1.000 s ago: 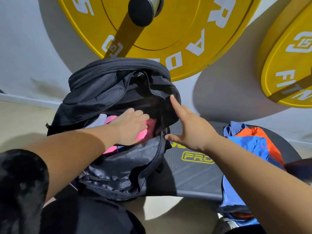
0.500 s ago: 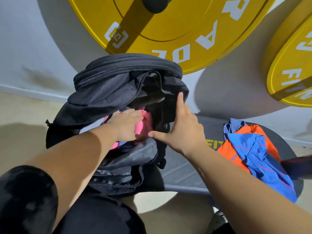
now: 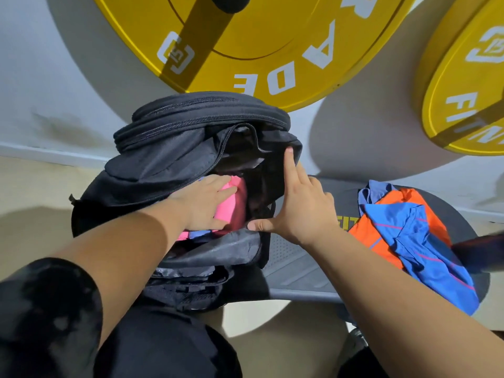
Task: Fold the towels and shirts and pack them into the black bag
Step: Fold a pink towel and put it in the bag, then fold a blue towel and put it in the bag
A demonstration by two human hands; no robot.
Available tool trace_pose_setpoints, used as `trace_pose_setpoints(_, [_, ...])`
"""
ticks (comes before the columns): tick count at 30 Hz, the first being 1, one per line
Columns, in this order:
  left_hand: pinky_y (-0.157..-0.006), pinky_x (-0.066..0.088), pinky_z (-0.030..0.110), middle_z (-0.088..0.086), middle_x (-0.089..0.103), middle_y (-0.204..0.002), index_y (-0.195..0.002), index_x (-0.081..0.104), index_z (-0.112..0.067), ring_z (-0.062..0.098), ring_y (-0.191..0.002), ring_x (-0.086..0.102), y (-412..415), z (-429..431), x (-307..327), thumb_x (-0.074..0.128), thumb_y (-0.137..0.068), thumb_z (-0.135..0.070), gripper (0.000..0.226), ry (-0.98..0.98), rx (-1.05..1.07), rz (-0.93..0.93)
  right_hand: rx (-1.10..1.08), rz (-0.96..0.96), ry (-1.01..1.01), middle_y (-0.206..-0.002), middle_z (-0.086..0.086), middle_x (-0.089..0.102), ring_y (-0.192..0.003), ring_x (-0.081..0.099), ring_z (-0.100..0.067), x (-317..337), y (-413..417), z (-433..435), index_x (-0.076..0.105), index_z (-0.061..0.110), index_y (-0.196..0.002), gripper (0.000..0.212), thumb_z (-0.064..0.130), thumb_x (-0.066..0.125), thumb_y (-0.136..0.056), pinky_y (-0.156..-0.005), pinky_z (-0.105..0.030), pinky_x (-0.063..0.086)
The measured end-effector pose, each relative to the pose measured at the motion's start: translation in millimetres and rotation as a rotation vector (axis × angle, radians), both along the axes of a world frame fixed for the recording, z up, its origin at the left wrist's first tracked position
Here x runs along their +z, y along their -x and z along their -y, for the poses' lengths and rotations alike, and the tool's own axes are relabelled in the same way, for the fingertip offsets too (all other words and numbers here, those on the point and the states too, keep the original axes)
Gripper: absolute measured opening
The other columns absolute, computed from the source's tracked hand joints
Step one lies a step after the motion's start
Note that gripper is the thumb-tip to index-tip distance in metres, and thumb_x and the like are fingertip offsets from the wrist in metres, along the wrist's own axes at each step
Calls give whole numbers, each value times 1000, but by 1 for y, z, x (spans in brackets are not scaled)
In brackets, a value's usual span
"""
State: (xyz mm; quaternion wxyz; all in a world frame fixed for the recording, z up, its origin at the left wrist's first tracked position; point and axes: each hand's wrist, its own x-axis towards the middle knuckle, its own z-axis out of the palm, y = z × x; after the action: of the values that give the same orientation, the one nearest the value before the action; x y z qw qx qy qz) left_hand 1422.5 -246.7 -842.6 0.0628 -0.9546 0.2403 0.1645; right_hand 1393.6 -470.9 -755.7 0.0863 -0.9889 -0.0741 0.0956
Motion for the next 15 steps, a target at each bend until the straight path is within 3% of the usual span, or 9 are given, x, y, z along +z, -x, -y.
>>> trace_pose_setpoints(2, [-115, -6, 30, -3, -10, -166, -159, -1, -27, 18, -153, -6, 6, -1, -5, 47, -94, -60, 87, 73, 95, -93, 4, 0, 10, -160, 7, 21, -138, 35, -30, -4, 3, 3, -26, 32, -151, 159, 84, 77, -41, -100, -59, 39])
trace_pose_setpoints(5, [-109, -9, 23, -12, -11, -165, -158, -9, -31, 15, -152, -6, 8, 1, -10, 45, -97, -54, 84, 151, 195, -179, 25, -3, 43, -157, 8, 26, -136, 37, -29, -12, 7, 8, -25, 32, -151, 161, 86, 76, -38, -98, -57, 40])
trace_pose_setpoints(9, [-120, 6, 36, -13, -2, -166, -158, 10, -29, 17, -151, 4, 3, 8, -5, 42, -99, -53, 72, 81, 205, -174, 25, -14, 33, -159, 10, 22, -138, 36, -29, -9, 5, 13, -26, 33, -151, 160, 87, 75, -39, -100, -58, 39])
trace_pose_setpoints(12, [-119, 8, 52, -12, 0, -166, -157, 10, -37, 17, -152, 4, -1, 9, 4, 37, -95, -64, 72, -12, 182, -150, 46, -7, 23, -164, 11, 14, -141, 32, -28, -1, 2, 14, -25, 34, -151, 156, 83, 77, -44, -103, -58, 38])
trace_pose_setpoints(15, [-117, 13, 56, -9, 9, -166, -155, 16, -43, 20, -150, 15, -1, 5, 18, 41, -91, -71, 74, 0, 206, -142, 66, -19, 6, -166, 11, 2, -143, 32, -29, -1, 7, 17, -25, 35, -151, 147, 80, 76, -54, -104, -57, 38])
